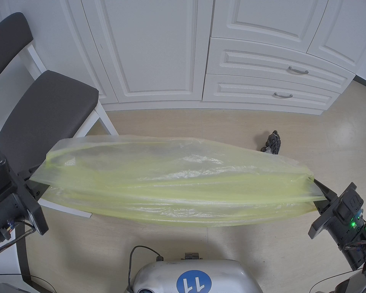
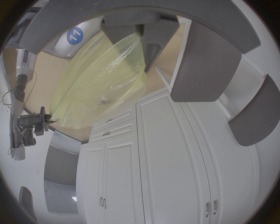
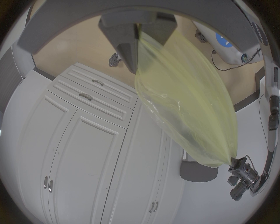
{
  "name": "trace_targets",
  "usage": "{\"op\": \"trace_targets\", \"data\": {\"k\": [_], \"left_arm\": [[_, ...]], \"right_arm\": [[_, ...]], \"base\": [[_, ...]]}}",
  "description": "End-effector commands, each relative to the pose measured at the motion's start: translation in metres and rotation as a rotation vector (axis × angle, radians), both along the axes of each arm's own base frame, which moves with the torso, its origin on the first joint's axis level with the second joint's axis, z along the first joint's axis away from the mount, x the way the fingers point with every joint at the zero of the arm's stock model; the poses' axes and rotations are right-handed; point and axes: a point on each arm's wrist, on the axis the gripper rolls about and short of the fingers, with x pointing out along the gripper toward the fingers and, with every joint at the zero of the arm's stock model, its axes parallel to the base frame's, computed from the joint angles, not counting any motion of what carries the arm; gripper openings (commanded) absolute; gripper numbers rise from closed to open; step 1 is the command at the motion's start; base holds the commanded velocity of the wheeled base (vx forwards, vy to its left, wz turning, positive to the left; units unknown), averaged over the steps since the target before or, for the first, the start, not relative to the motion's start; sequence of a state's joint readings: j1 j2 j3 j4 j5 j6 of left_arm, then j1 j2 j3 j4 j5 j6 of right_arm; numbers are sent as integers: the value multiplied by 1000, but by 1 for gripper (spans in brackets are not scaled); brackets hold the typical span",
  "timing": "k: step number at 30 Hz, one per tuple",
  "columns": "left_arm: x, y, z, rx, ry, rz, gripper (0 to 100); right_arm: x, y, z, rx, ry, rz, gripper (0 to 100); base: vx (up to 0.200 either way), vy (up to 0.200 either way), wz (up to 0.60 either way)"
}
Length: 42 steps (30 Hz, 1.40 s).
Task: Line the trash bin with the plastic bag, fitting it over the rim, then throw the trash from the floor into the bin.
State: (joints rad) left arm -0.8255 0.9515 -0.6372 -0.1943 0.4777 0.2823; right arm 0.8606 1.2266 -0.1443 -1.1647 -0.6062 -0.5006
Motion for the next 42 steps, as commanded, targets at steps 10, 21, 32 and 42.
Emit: {"op": "trace_targets", "data": {"k": [10,21,32,42], "left_arm": [[4,-9,-2,-75,-60,-134,0],[6,-12,2,-131,-116,-140,0],[4,-22,3,-184,-150,-221,0],[-5,-26,-14,-186,-159,-492,0]], "right_arm": [[-11,-10,-3,-58,34,44,0],[-24,-22,13,-24,206,240,0],[-22,-25,16,-15,247,219,0],[-23,-23,14,-20,271,331,0]], "base": [[0,0,0],[0,0,0],[0,0,0],[0,0,0]]}}
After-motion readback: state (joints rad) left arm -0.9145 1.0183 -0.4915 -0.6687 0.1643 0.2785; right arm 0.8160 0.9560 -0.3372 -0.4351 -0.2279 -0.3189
